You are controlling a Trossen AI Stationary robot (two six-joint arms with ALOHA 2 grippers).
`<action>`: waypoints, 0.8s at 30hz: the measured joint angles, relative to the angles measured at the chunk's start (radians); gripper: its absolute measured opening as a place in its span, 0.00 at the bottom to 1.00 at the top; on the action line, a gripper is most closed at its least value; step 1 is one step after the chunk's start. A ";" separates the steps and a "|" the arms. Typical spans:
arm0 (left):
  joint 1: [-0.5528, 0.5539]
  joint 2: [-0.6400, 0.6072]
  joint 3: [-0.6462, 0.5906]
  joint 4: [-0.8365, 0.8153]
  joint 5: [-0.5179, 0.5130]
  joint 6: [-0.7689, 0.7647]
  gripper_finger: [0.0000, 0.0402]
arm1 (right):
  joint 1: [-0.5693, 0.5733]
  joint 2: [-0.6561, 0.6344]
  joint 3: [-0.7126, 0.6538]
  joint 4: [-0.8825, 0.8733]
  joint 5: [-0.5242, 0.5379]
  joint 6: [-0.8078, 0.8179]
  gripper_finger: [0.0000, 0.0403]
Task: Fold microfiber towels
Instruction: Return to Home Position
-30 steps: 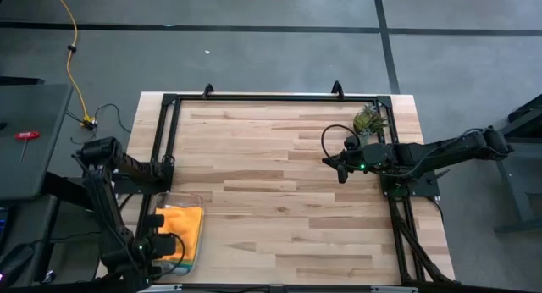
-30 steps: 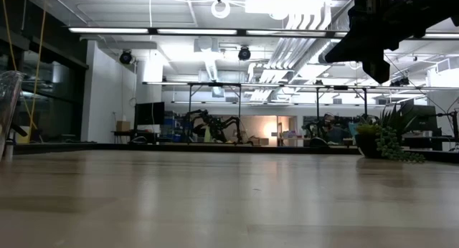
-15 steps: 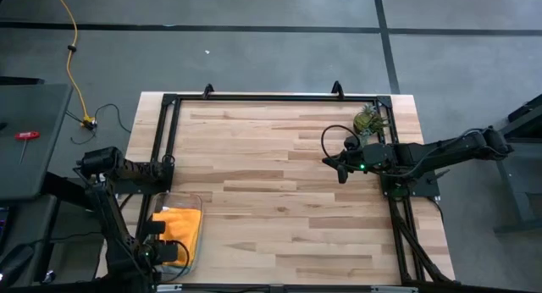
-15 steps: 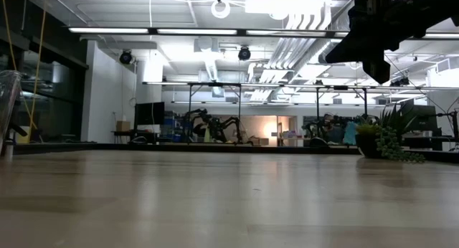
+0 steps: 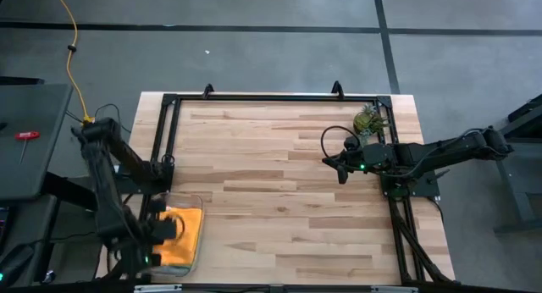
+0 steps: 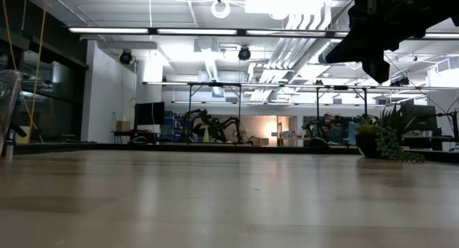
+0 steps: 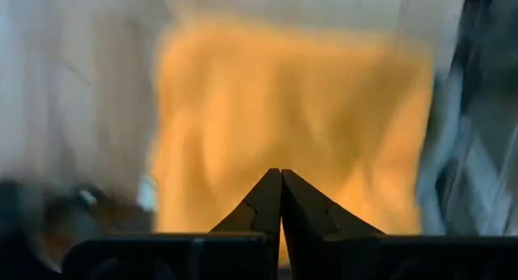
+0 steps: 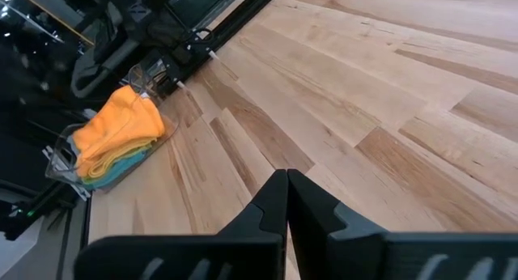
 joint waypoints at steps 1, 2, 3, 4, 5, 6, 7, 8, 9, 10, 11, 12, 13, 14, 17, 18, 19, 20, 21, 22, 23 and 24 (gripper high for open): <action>0.014 -0.039 0.000 -0.013 -0.042 0.001 0.00 | 0.000 0.000 0.000 0.000 0.000 0.000 0.00; 0.029 -0.077 0.000 -0.017 -0.094 0.008 0.00 | 0.000 0.000 0.000 0.000 0.000 0.000 0.00; 0.045 -0.116 0.000 -0.017 -0.153 0.020 0.00 | 0.000 0.000 0.000 0.000 0.000 -0.002 0.00; 0.063 -0.154 0.000 -0.016 -0.218 0.038 0.00 | 0.000 0.000 0.000 0.000 0.000 -0.002 0.00; 0.081 -0.190 0.000 -0.013 -0.292 0.059 0.00 | 0.000 0.000 0.000 0.000 0.000 -0.003 0.00; 0.102 -0.223 0.000 -0.010 -0.366 0.084 0.00 | 0.000 0.000 0.000 0.000 0.000 -0.003 0.00; 0.125 -0.254 0.000 -0.008 -0.440 0.108 0.00 | 0.000 0.000 0.000 0.000 0.000 -0.003 0.00; 0.150 -0.284 0.000 -0.005 -0.510 0.136 0.00 | 0.000 0.000 0.000 0.000 0.000 -0.003 0.00; 0.178 -0.309 0.000 0.000 -0.576 0.167 0.00 | 0.000 0.000 0.000 0.000 0.000 -0.003 0.00; 0.209 -0.332 0.000 0.006 -0.630 0.203 0.00 | 0.000 0.000 0.000 0.000 0.000 -0.003 0.00; 0.242 -0.355 0.000 0.016 -0.674 0.241 0.00 | 0.000 0.000 0.000 0.000 0.000 -0.003 0.00; 0.277 -0.378 0.000 0.034 -0.710 0.283 0.00 | 0.000 0.000 0.000 0.000 0.000 -0.003 0.00; 0.312 -0.401 0.000 0.057 -0.739 0.325 0.00 | 0.000 0.000 0.000 0.000 0.000 -0.003 0.00; 0.348 -0.424 0.000 0.082 -0.760 0.367 0.00 | 0.000 0.000 0.000 -0.001 0.000 -0.003 0.00; 0.450 -0.496 -0.038 0.241 -0.772 0.524 0.00 | 0.000 0.000 0.000 -0.008 0.000 -0.026 0.00; 0.483 -0.526 -0.072 0.333 -0.753 0.591 0.00 | 0.000 0.000 0.000 -0.008 0.000 -0.038 0.00; 0.518 -0.558 -0.112 0.434 -0.717 0.658 0.00 | 0.000 0.000 0.000 -0.008 0.000 -0.052 0.00; 0.553 -0.589 -0.161 0.548 -0.665 0.717 0.00 | 0.000 0.000 0.000 -0.008 0.000 -0.060 0.00; 0.593 -0.617 -0.213 0.660 -0.605 0.772 0.00 | 0.000 0.000 0.000 -0.008 0.000 -0.064 0.00; 0.634 -0.641 -0.269 0.767 -0.548 0.816 0.00 | 0.000 0.000 0.000 -0.008 0.000 -0.067 0.00; 0.676 -0.658 -0.323 0.871 -0.492 0.846 0.00 | 0.000 0.000 0.000 -0.008 0.000 -0.067 0.00; 0.719 -0.671 -0.375 0.961 -0.446 0.866 0.00 | 0.000 0.000 0.000 -0.008 0.000 -0.067 0.00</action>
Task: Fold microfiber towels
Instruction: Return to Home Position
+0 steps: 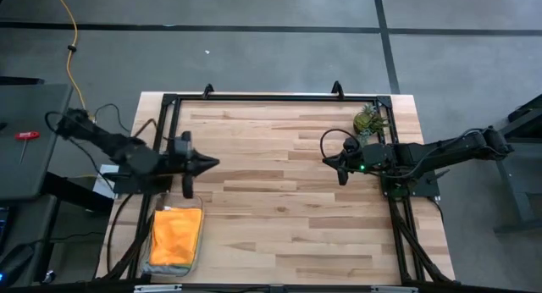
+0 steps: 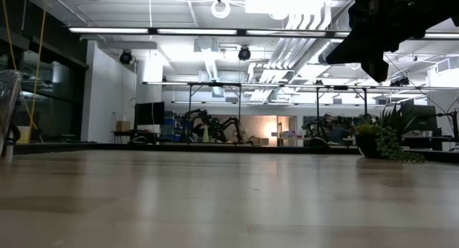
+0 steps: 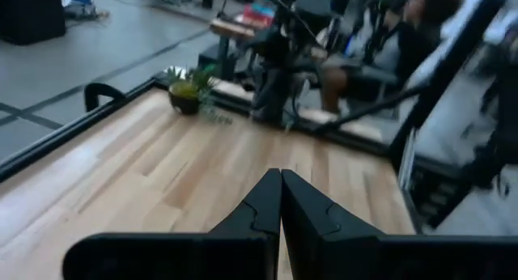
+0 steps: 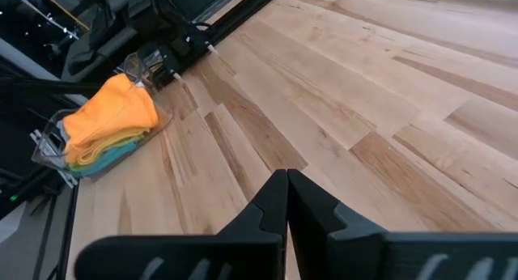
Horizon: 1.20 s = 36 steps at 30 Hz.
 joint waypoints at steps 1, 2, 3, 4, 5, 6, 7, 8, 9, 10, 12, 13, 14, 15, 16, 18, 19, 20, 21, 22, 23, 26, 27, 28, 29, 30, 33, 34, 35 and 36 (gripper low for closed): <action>0.043 -0.009 -0.050 0.073 0.036 0.008 0.00 | 0.000 0.000 0.000 0.000 0.000 0.000 0.00; 0.085 -0.014 -0.094 0.133 0.062 0.012 0.00 | 0.000 0.000 0.000 0.000 -0.003 -0.002 0.00; 0.126 -0.016 -0.133 0.181 0.084 0.010 0.00 | 0.000 0.000 0.000 0.001 -0.008 -0.009 0.00; 0.166 -0.016 -0.169 0.214 0.103 0.002 0.00 | 0.000 0.000 0.000 0.001 -0.008 -0.014 0.00; 0.206 -0.015 -0.201 0.240 0.126 -0.006 0.00 | 0.000 0.000 0.000 0.001 -0.008 -0.018 0.00; 0.244 -0.015 -0.228 0.265 0.152 -0.017 0.00 | 0.000 0.000 0.000 0.001 -0.008 -0.029 0.00; 0.282 -0.015 -0.251 0.292 0.177 -0.027 0.00 | 0.000 0.000 0.000 0.003 -0.008 -0.040 0.00; 0.318 -0.015 -0.270 0.328 0.211 -0.038 0.00 | 0.000 0.000 0.000 0.011 -0.007 -0.049 0.00; 0.355 -0.015 -0.284 0.365 0.250 -0.041 0.00 | 0.000 0.000 0.000 0.028 -0.005 -0.060 0.00; 0.393 -0.015 -0.292 0.401 0.298 -0.035 0.00 | 0.000 0.000 0.000 0.053 -0.001 -0.070 0.00; 0.472 -0.019 -0.291 0.450 0.406 0.015 0.00 | 0.000 0.000 0.000 0.113 0.010 -0.106 0.00; 0.515 -0.020 -0.284 0.465 0.457 0.041 0.00 | 0.000 0.000 0.000 0.149 0.014 -0.129 0.00; 0.561 -0.020 -0.276 0.483 0.509 0.065 0.00 | 0.000 0.000 0.000 0.188 0.016 -0.153 0.00; 0.607 -0.020 -0.267 0.485 0.555 0.086 0.00 | 0.000 0.000 0.000 0.232 0.018 -0.176 0.00; 0.654 -0.018 -0.259 0.485 0.603 0.105 0.00 | 0.000 0.000 0.000 0.277 0.019 -0.195 0.00; 0.736 -0.014 -0.252 0.491 0.699 0.118 0.00 | -0.001 0.000 0.000 0.369 0.019 -0.200 0.00; 0.770 -0.014 -0.252 0.498 0.742 0.117 0.00 | -0.001 0.000 0.000 0.414 0.019 -0.210 0.00; 0.796 -0.014 -0.252 0.509 0.776 0.110 0.00 | -0.001 0.000 0.000 0.457 0.019 -0.226 0.00; 0.813 -0.014 -0.252 0.520 0.803 0.096 0.00 | -0.001 0.000 0.000 0.490 0.019 -0.249 0.00; 0.822 -0.014 -0.252 0.529 0.820 0.078 0.00 | -0.001 -0.001 0.000 0.518 0.019 -0.271 0.00; 0.822 -0.014 -0.252 0.538 0.826 0.062 0.00 | -0.001 -0.001 0.000 0.541 0.019 -0.289 0.00; 0.795 -0.014 -0.252 0.554 0.826 0.052 0.00 | -0.001 -0.001 0.000 0.581 0.019 -0.329 0.00; 0.781 -0.014 -0.252 0.555 0.826 0.051 0.00 | -0.001 -0.001 0.000 0.581 0.019 -0.335 0.00; 0.765 -0.014 -0.252 0.555 0.821 0.049 0.00 | -0.001 -0.001 0.000 0.578 0.019 -0.343 0.00; 0.747 -0.014 -0.252 0.555 0.809 0.048 0.00 | -0.001 -0.001 0.000 0.576 0.019 -0.349 0.00; 0.724 -0.014 -0.252 0.555 0.784 0.043 0.00 | -0.001 -0.001 0.000 0.576 0.019 -0.354 0.00; 0.642 -0.014 -0.252 0.555 0.667 0.030 0.00 | -0.001 -0.001 0.000 0.571 0.031 -0.356 0.00; 0.614 -0.014 -0.252 0.555 0.624 0.037 0.00 | -0.001 -0.001 0.000 0.570 0.032 -0.357 0.00; 0.587 -0.014 -0.252 0.555 0.582 0.049 0.00 | -0.001 -0.001 0.000 0.570 0.032 -0.362 0.00; 0.563 -0.014 -0.252 0.555 0.543 0.059 0.00 | -0.001 -0.001 0.000 0.570 0.033 -0.374 0.00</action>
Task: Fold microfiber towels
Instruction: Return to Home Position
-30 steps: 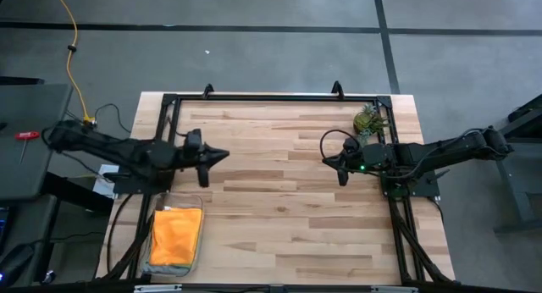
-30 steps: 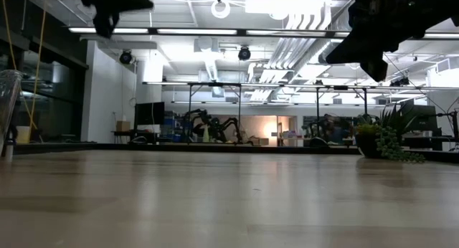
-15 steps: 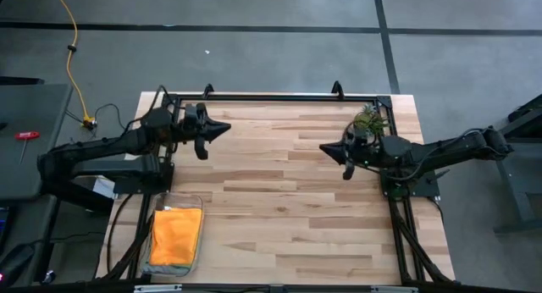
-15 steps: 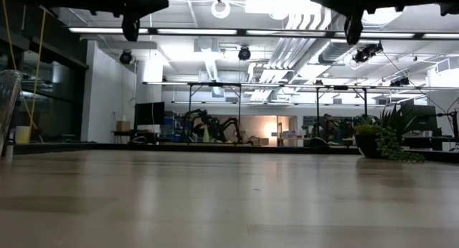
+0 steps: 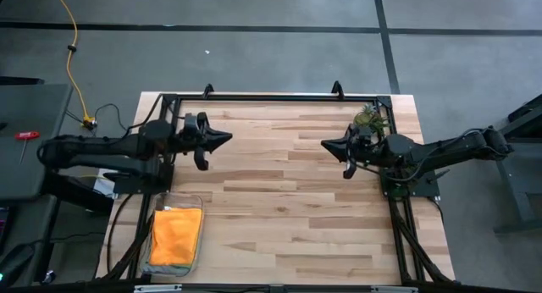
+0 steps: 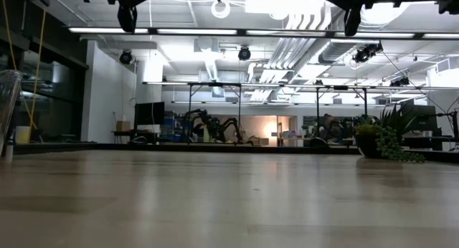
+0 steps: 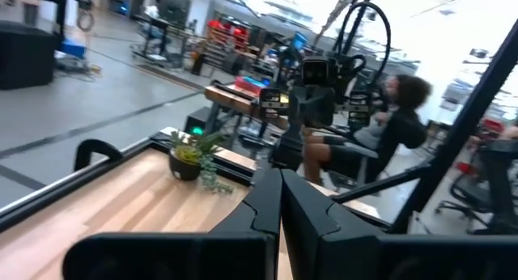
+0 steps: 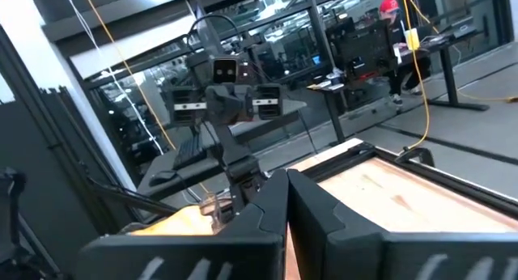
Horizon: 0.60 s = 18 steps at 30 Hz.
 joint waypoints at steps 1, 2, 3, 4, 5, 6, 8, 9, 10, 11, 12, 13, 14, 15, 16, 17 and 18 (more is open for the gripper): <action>-0.021 0.000 0.000 0.000 -0.033 0.007 0.00 | 0.000 0.000 0.000 -0.001 0.000 -0.009 0.00; -0.037 0.000 0.000 0.000 -0.064 0.013 0.00 | 0.000 0.000 0.000 -0.004 0.000 -0.021 0.00; -0.050 0.000 0.000 0.000 -0.089 0.017 0.00 | 0.000 0.000 0.000 -0.007 -0.001 -0.030 0.00; -0.059 0.000 0.000 0.000 -0.105 0.022 0.00 | 0.000 -0.001 0.000 -0.008 -0.001 -0.039 0.00; -0.064 0.000 0.000 0.000 -0.115 0.024 0.00 | 0.000 -0.001 0.000 -0.007 -0.004 -0.043 0.00; -0.065 0.000 0.000 0.000 -0.119 0.024 0.00 | 0.000 -0.001 0.000 -0.008 -0.008 -0.041 0.00; -0.065 0.000 0.000 -0.001 -0.120 0.024 0.00 | 0.000 -0.006 0.000 -0.014 -0.016 -0.027 0.00; -0.065 0.000 0.000 0.000 -0.119 0.024 0.00 | 0.000 -0.010 0.000 -0.018 -0.023 -0.026 0.00; -0.065 0.000 0.000 0.000 -0.114 0.024 0.00 | 0.000 -0.015 0.000 -0.020 -0.032 -0.032 0.00; -0.064 0.000 0.000 0.000 -0.110 0.025 0.00 | 0.000 -0.022 0.000 -0.029 -0.039 -0.042 0.00; -0.064 0.000 0.000 0.002 -0.107 0.027 0.00 | 0.000 -0.029 0.000 -0.029 -0.041 -0.050 0.00; -0.064 -0.001 0.000 0.003 -0.107 0.031 0.00 | 0.000 -0.037 0.000 -0.033 -0.041 -0.057 0.00; -0.064 -0.001 0.000 0.003 -0.106 0.038 0.00 | 0.000 -0.047 0.000 -0.036 -0.041 -0.061 0.00; -0.064 -0.001 0.000 0.001 -0.106 0.049 0.00 | 0.000 -0.057 0.000 -0.045 -0.041 -0.067 0.00; -0.064 -0.001 0.000 -0.002 -0.106 0.058 0.00 | 0.000 -0.067 0.000 -0.056 -0.041 -0.067 0.00; -0.064 -0.001 0.000 -0.006 -0.112 0.067 0.00 | 0.000 -0.076 0.000 -0.068 -0.042 -0.061 0.00; -0.065 -0.001 0.000 -0.010 -0.125 0.074 0.00 | 0.000 -0.088 0.000 -0.088 -0.042 -0.049 0.00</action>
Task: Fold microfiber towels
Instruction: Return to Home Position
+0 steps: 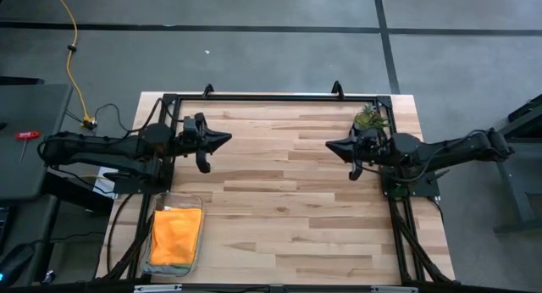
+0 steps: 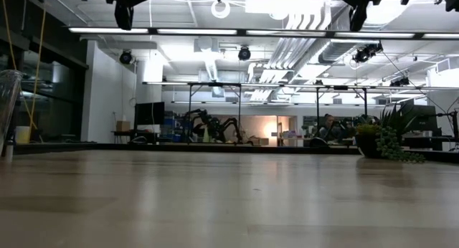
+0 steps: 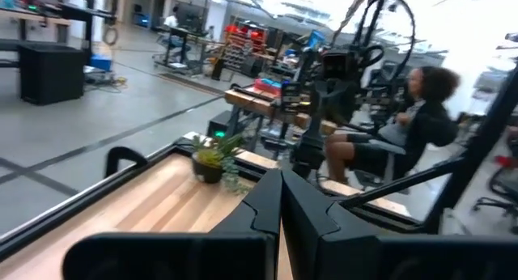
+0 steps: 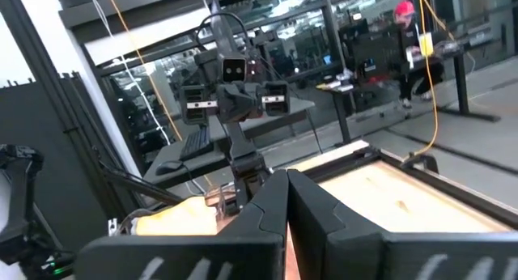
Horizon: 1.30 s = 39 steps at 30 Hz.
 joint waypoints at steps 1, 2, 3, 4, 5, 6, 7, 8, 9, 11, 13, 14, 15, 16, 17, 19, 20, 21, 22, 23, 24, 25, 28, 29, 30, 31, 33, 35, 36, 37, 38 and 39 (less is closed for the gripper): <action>0.000 0.000 0.000 -0.007 -0.014 0.004 0.00 | 0.000 -0.009 0.000 -0.015 0.000 0.014 0.00; 0.000 0.000 0.001 -0.021 -0.024 0.013 0.00 | 0.000 -0.017 0.000 -0.031 -0.002 0.028 0.00; 0.000 0.000 0.001 -0.039 -0.029 0.023 0.00 | 0.000 -0.024 0.000 -0.048 -0.003 0.040 0.00; 0.000 0.000 0.001 -0.059 -0.029 0.026 0.00 | 0.000 -0.029 0.000 -0.061 -0.003 0.048 0.00; 0.000 -0.003 0.001 -0.085 -0.027 0.018 0.00 | 0.000 -0.032 0.000 -0.072 -0.003 0.050 0.00; 0.000 -0.010 0.001 -0.116 -0.020 -0.007 0.00 | 0.000 -0.032 0.000 -0.074 -0.003 0.050 0.00; 0.000 -0.016 -0.001 -0.143 -0.011 -0.031 0.00 | 0.000 -0.032 0.000 -0.076 -0.002 0.050 0.00; 0.000 -0.025 -0.014 -0.150 -0.004 -0.056 0.00 | 0.000 -0.032 0.000 -0.078 0.005 0.050 0.00; -0.003 -0.035 -0.037 -0.146 0.001 -0.076 0.00 | 0.000 -0.031 0.000 -0.077 0.006 0.050 0.00; -0.012 -0.055 -0.099 -0.105 0.014 -0.097 0.00 | 0.000 -0.029 0.000 -0.079 0.007 0.050 0.00; -0.023 -0.085 -0.170 -0.030 0.014 -0.111 0.00 | 0.000 -0.029 0.000 -0.081 0.010 0.050 0.00; -0.028 -0.103 -0.206 0.007 0.008 -0.123 0.00 | 0.000 -0.029 0.000 -0.082 0.010 0.050 0.00; -0.031 -0.121 -0.241 0.041 0.003 -0.132 0.00 | 0.000 -0.030 0.000 -0.082 0.011 0.050 0.00; -0.035 -0.138 -0.274 0.075 -0.001 -0.134 0.00 | 0.000 -0.030 0.000 -0.083 0.012 0.049 0.00; -0.038 -0.154 -0.301 0.099 -0.002 -0.133 0.00 | 0.000 -0.030 0.000 -0.089 0.012 0.046 0.00; -0.044 -0.191 -0.344 0.119 -0.007 -0.126 0.00 | 0.000 -0.030 0.000 -0.119 0.013 0.032 0.00; -0.046 -0.209 -0.359 0.115 -0.007 -0.122 0.00 | 0.000 -0.030 0.000 -0.140 0.013 0.029 0.00; -0.047 -0.228 -0.372 0.111 -0.007 -0.117 0.00 | 0.000 -0.030 0.000 -0.159 0.013 0.028 0.00; -0.046 -0.246 -0.385 0.111 -0.005 -0.114 0.00 | 0.000 -0.029 0.000 -0.167 0.013 0.038 0.00; -0.046 -0.264 -0.398 0.111 -0.001 -0.113 0.00 | 0.000 -0.030 0.000 -0.170 0.013 0.054 0.00; -0.046 -0.285 -0.410 0.110 0.004 -0.113 0.00 | 0.000 -0.030 0.000 -0.170 0.013 0.066 0.00; -0.046 -0.307 -0.422 0.105 0.009 -0.113 0.00 | 0.000 -0.030 0.000 -0.169 0.013 0.072 0.00; -0.046 -0.372 -0.445 0.071 0.016 -0.111 0.00 | 0.000 -0.030 0.000 -0.166 0.013 0.076 0.00; -0.046 -0.395 -0.454 0.061 0.016 -0.110 0.00 | 0.000 -0.030 0.000 -0.166 0.013 0.076 0.00; -0.046 -0.417 -0.465 0.055 0.016 -0.110 0.00 | 0.000 -0.030 0.000 -0.166 0.013 0.076 0.00; -0.046 -0.440 -0.478 0.055 0.019 -0.111 0.00 | 0.000 -0.030 0.000 -0.166 0.013 0.076 0.00; -0.046 -0.488 -0.503 0.048 0.020 -0.118 0.00 | 0.000 -0.030 0.000 -0.166 0.013 0.081 0.00; -0.046 -0.531 -0.504 -0.023 0.019 -0.125 0.00 | 0.000 -0.030 0.000 -0.166 0.013 0.099 0.00; -0.046 -0.551 -0.503 -0.056 0.017 -0.126 0.00 | 0.000 -0.030 0.000 -0.166 0.013 0.103 0.00; -0.046 -0.570 -0.503 -0.089 0.016 -0.124 0.00 | 0.000 -0.030 0.000 -0.166 0.013 0.105 0.00; -0.046 -0.589 -0.503 -0.124 0.015 -0.117 0.00 | 0.000 -0.030 0.000 -0.166 0.013 0.105 0.00; -0.046 -0.605 -0.502 -0.163 0.013 -0.110 0.00 | 0.000 -0.030 0.000 -0.166 0.013 0.103 0.00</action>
